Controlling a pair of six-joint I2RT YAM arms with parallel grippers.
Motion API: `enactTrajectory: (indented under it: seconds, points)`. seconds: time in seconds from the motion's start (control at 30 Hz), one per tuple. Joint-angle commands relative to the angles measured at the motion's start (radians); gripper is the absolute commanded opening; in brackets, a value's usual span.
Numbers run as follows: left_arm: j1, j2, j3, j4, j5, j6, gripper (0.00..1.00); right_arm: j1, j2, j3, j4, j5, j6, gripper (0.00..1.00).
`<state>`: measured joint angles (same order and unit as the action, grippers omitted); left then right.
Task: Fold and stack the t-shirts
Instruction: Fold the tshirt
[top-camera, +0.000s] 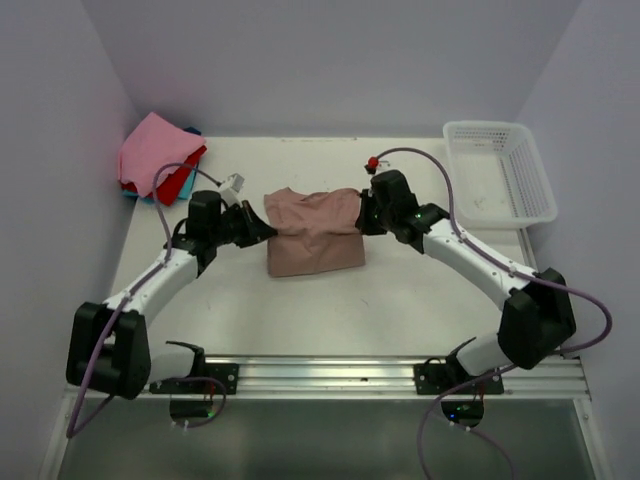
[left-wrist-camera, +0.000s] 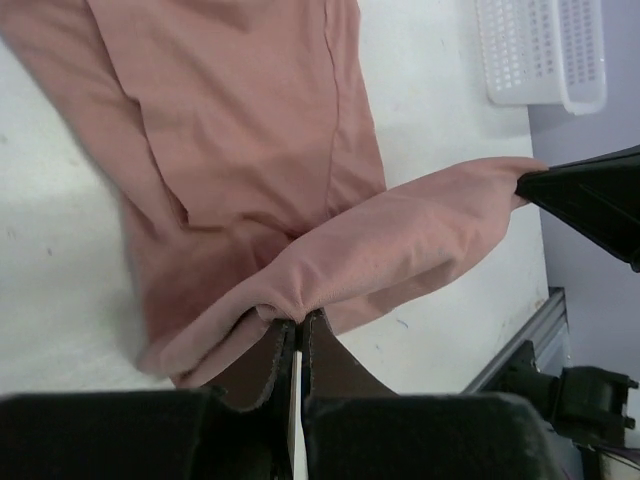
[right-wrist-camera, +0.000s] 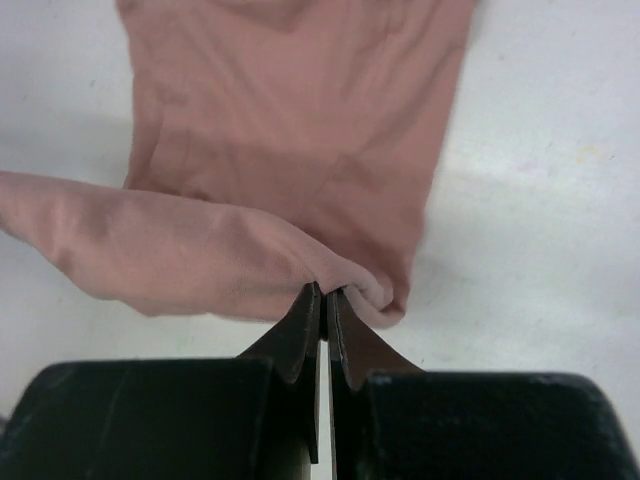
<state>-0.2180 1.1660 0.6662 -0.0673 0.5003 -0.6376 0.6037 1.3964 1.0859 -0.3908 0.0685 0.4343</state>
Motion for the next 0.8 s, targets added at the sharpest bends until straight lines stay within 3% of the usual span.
enactTrajectory:
  seconds: [0.0,0.3,0.47,0.5,0.53,0.57,0.6,0.63,0.67,0.7,0.77]
  points:
    - [0.006,0.156,0.15,0.176,-0.045,0.085,0.0,-0.076,0.129,0.126,0.089,0.054,-0.048,0.0]
    - [0.069,0.636,0.528,0.207,-0.016,0.078,0.0,-0.166,0.524,0.498,0.059,0.014,-0.06,0.0]
    - [0.107,0.895,0.738,0.185,-0.009,0.041,0.0,-0.214,0.76,0.8,0.015,-0.003,-0.031,0.0]
    - [0.115,0.929,0.775,0.187,0.003,0.027,0.0,-0.222,0.817,0.857,0.01,-0.01,-0.007,0.07]
    - [0.124,0.981,0.844,0.184,0.004,0.01,0.02,-0.228,0.911,0.973,0.003,-0.033,0.007,0.29]
    - [0.135,0.994,0.863,0.228,0.01,-0.008,0.12,-0.249,0.958,1.023,0.004,-0.056,0.03,0.43]
    - [0.158,0.997,0.849,0.275,-0.009,-0.039,0.3,-0.261,0.984,1.046,0.024,-0.109,0.099,0.61]
    - [0.169,0.968,0.831,0.364,-0.031,-0.053,0.42,-0.275,0.992,0.996,0.147,-0.14,0.142,0.68]
    - [0.19,0.948,0.808,0.41,-0.042,-0.083,0.78,-0.294,0.962,0.943,0.224,-0.169,0.177,0.75]
    - [0.2,0.924,0.784,0.45,-0.043,-0.092,1.0,-0.297,0.936,0.887,0.293,-0.18,0.202,0.82]
    - [0.216,0.851,0.739,0.491,-0.04,-0.088,1.0,-0.294,0.838,0.742,0.455,-0.171,0.184,0.86]
